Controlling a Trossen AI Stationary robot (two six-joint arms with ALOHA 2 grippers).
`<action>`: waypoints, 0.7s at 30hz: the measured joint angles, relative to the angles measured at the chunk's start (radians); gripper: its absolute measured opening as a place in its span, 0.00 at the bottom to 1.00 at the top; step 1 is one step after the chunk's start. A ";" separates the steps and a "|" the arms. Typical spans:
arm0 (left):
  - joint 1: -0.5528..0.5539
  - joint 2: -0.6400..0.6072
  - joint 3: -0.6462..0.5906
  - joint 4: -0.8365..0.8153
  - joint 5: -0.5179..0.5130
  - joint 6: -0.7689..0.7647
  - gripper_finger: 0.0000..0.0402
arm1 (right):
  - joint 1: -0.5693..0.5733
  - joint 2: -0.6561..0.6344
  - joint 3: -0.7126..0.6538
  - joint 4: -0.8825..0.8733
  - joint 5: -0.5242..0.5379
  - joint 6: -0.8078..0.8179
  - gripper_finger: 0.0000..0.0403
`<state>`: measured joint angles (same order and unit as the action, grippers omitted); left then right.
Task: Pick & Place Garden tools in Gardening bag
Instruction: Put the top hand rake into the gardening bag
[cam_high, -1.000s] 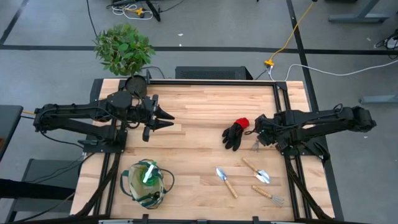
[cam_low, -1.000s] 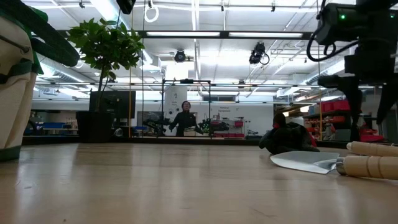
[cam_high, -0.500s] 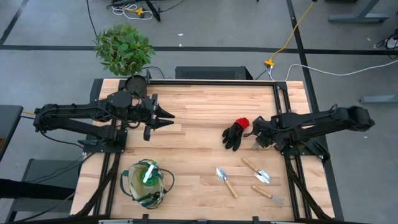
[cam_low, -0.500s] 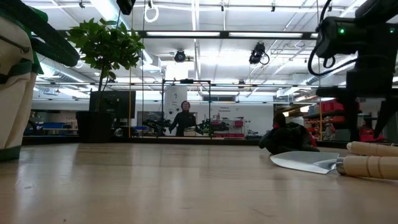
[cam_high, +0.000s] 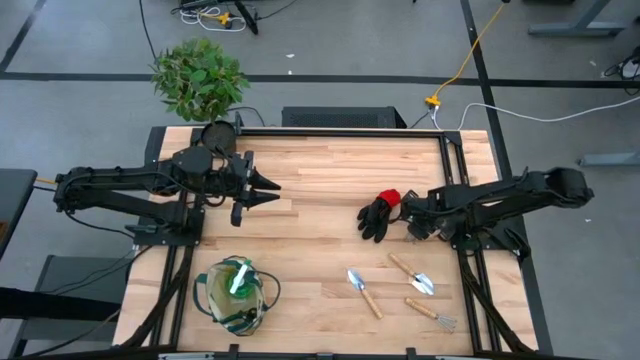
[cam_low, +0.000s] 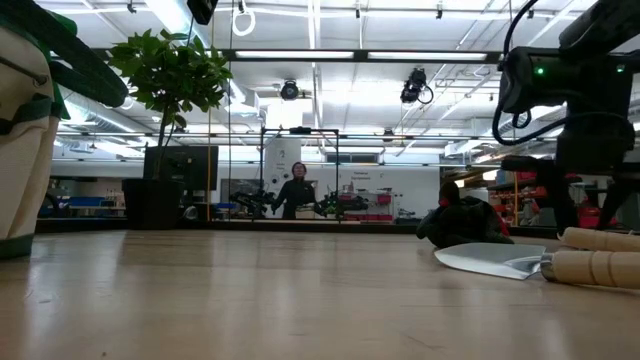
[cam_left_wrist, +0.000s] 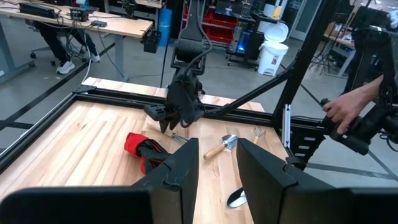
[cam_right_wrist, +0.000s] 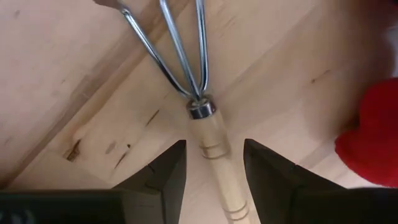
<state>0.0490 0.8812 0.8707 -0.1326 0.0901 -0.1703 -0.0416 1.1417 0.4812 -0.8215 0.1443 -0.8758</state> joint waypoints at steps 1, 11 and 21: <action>0.000 0.000 0.000 0.000 0.000 0.000 0.29 | -0.002 0.010 0.000 0.003 -0.003 -0.001 0.40; 0.000 0.000 0.000 0.000 0.000 -0.001 0.29 | -0.027 0.085 0.002 0.034 -0.003 -0.003 0.40; 0.000 0.000 0.000 0.000 0.000 -0.002 0.29 | -0.027 0.085 0.001 0.030 -0.023 -0.006 0.24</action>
<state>0.0492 0.8814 0.8705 -0.1326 0.0906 -0.1719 -0.0689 1.2270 0.4824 -0.7913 0.1215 -0.8814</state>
